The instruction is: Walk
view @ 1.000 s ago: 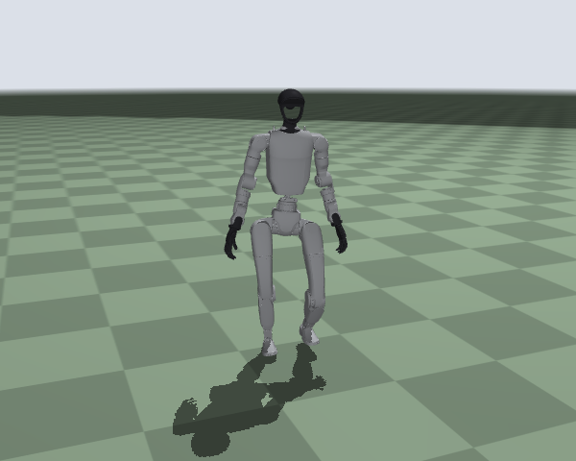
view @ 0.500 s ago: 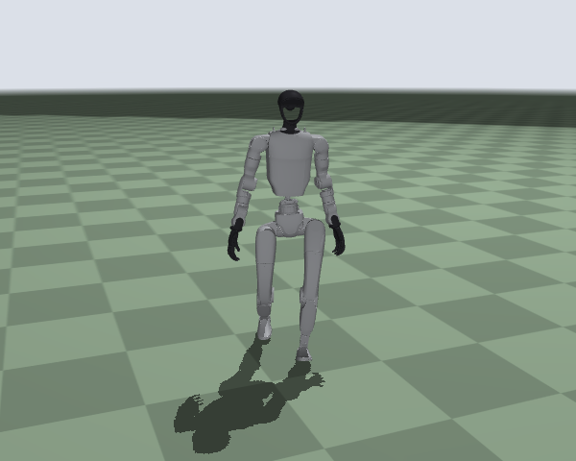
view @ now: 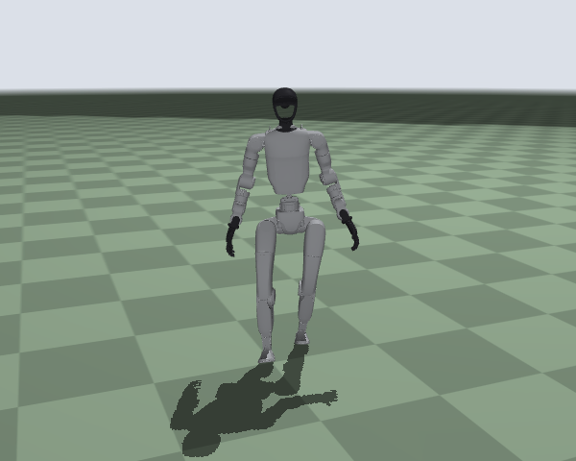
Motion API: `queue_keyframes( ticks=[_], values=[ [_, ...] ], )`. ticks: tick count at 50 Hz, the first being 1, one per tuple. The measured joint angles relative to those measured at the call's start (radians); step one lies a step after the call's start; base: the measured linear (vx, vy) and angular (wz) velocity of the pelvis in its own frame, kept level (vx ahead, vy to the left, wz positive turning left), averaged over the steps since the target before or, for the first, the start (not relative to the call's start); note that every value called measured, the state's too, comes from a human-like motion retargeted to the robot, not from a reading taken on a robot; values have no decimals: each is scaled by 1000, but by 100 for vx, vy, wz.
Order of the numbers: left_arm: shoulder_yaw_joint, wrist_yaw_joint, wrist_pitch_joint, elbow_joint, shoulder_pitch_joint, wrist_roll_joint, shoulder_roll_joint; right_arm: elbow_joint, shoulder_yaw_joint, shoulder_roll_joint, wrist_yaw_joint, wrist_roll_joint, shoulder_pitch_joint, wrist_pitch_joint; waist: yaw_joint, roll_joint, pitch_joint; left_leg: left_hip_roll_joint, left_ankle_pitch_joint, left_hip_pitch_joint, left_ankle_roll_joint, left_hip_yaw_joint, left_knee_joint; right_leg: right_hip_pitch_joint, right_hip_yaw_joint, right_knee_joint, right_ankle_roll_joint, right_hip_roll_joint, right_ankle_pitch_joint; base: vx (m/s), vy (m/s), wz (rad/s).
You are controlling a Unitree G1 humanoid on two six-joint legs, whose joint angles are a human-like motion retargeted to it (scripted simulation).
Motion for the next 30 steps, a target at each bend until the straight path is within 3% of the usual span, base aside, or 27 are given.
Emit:
queue_keyframes(
  ticks=[10, 17, 23, 30],
  values=[
    [20, 5, 9, 26, 9, 5, -8, 3, -10, -4, -8, -18, 6, 1, 14, 2, -10, 25, -73, 88, -14, -29, 95, 63, 26, 14, -18, 54, 76, 23, -9, 10],
    [13, 1, 17, 60, 12, 3, -13, -18, 20, -4, -19, -48, -24, 0, 41, 68, 24, 166, -69, 23, -79, -6, 436, 199, -8, -42, -63, 179, 70, 21, -6, 0],
    [-7, -5, 22, 67, 12, 8, -14, -31, 46, -10, -16, -59, -59, 4, 75, 89, 36, 253, -108, -117, -64, 16, 601, 292, -9, -148, -76, 243, 90, 21, -4, -8],
    [-17, -13, 36, 77, 15, 10, -12, -34, 67, -12, -4, -56, -91, 8, 95, 23, 27, 164, -99, -208, -36, 7, 410, 349, 28, -220, -65, 197, 82, 25, -2, -14]
  ],
)
